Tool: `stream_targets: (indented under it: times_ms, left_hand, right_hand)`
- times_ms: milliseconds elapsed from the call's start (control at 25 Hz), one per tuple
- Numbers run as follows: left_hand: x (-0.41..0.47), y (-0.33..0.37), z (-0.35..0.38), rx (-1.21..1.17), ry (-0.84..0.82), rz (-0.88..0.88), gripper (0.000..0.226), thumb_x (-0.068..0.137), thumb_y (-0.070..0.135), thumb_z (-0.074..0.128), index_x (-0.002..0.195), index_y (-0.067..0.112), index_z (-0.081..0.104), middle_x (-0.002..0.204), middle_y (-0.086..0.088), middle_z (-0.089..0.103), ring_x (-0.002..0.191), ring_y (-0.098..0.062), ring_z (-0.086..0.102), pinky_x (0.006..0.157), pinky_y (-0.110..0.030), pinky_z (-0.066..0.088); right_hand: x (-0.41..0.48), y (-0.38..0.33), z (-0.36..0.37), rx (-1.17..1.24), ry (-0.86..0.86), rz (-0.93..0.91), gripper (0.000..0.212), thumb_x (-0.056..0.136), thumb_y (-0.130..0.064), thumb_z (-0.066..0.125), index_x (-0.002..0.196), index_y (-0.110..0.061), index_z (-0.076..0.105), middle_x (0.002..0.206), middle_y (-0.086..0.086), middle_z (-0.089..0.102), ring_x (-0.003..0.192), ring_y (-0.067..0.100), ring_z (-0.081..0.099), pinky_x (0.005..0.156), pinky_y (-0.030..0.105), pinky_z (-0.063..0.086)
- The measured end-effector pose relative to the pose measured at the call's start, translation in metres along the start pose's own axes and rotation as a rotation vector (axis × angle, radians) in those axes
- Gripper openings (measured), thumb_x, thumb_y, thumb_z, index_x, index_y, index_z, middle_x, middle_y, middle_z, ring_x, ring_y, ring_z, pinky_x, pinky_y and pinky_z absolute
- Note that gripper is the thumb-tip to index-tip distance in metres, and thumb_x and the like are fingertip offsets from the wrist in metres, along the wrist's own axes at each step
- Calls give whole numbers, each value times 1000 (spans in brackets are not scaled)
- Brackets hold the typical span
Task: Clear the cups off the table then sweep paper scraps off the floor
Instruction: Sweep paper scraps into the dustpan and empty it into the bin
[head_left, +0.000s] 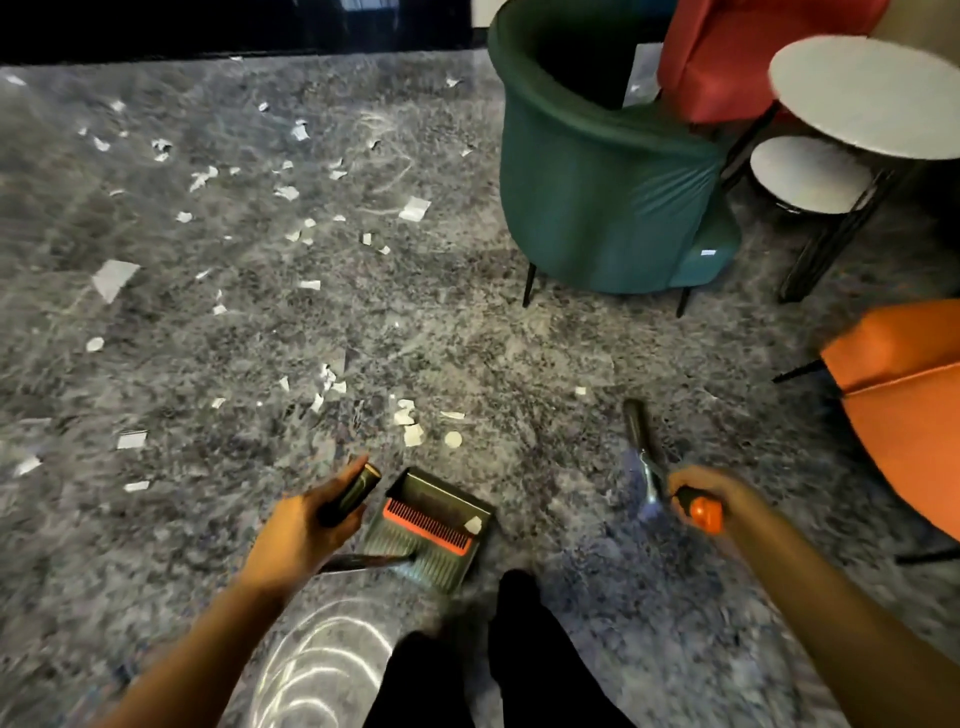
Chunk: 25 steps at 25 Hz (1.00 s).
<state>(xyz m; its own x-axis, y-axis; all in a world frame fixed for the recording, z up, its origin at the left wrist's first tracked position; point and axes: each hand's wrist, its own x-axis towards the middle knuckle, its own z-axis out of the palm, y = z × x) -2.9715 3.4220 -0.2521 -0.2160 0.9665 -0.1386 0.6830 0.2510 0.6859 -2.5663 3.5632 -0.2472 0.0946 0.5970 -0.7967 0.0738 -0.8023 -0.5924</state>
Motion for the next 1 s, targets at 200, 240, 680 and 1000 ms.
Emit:
stream_targets:
  times_ms: [200,240,680,1000]
  left_hand:
    - [24,-12,-16,-24,-50,-87,66,79,6,74,135,28,49,78,25,52,59,27,32,47,-4,30]
    - [27,-14,-20,-20,-50,-93,67,79,6,74,135,29,48,67,22,51,54,26,32,45,-5,31]
    - [66,-44,-55,112,-72,-112,65,79,19,75,135,39,47,78,-6,70,64,-4,64,55,-30,49]
    - [69,-73,-74,11,40,-268,59,84,21,70,133,45,48,84,-10,72,66,17,44,47,-29,39]
  right_hand:
    - [50,-42,65,-276,69,71,27,89,4,48,63,-1,45,50,15,46,36,18,46,28,11,33]
    - [54,-42,81,-369,67,77,25,88,4,50,64,-2,45,57,15,45,39,19,45,30,13,34]
    - [17,0,229,-774,-100,42,34,74,-10,66,107,-1,63,99,14,64,83,23,60,59,25,44]
    - [-4,-20,281,-753,-306,-36,12,64,-3,64,70,-3,54,63,12,54,61,26,55,57,29,45]
